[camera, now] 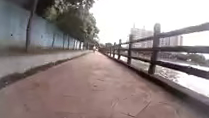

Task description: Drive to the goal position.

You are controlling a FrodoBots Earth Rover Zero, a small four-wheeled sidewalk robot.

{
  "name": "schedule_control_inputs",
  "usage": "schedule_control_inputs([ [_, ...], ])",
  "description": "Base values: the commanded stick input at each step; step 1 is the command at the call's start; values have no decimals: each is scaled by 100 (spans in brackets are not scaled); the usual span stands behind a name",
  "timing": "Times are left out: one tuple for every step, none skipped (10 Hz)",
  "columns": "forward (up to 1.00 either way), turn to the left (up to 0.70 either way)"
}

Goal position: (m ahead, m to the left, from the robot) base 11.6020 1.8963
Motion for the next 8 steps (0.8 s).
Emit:
schedule_control_inputs([
  [100, 0],
  [100, 0],
  [100, 0],
  [100, 0],
  [100, 0],
  [100, 0],
  [100, 0],
  [100, 0],
])
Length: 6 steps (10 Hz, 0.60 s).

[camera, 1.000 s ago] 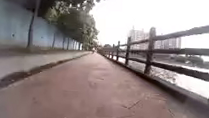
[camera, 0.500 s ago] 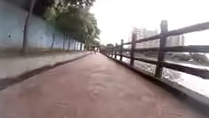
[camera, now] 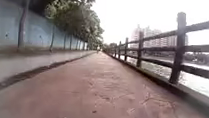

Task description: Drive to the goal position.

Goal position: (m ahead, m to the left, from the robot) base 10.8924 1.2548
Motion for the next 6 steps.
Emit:
schedule_control_inputs([
  [100, 0],
  [100, 0],
  [100, 0],
  [100, 0],
  [100, 0],
  [100, 0],
])
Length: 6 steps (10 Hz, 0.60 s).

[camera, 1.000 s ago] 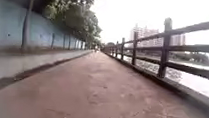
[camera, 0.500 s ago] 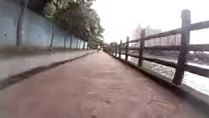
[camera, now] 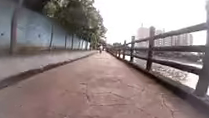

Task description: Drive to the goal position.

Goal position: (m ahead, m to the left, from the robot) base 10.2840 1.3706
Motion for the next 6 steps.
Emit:
schedule_control_inputs([
  [100, 0],
  [100, 0],
  [100, 0],
  [100, 0],
  [100, 0],
  [100, -14],
])
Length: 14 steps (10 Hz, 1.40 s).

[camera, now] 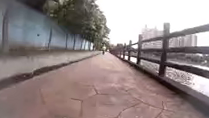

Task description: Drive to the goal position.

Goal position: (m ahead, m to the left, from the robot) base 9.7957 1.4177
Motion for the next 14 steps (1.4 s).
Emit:
schedule_control_inputs([
  [100, -34],
  [100, -40],
  [100, -40],
  [100, -40],
  [100, -40],
  [100, -40],
  [100, -32],
  [100, -1],
  [100, 0],
  [100, 0],
  [100, 0],
  [100, 0],
  [100, 0],
  [100, 0],
])
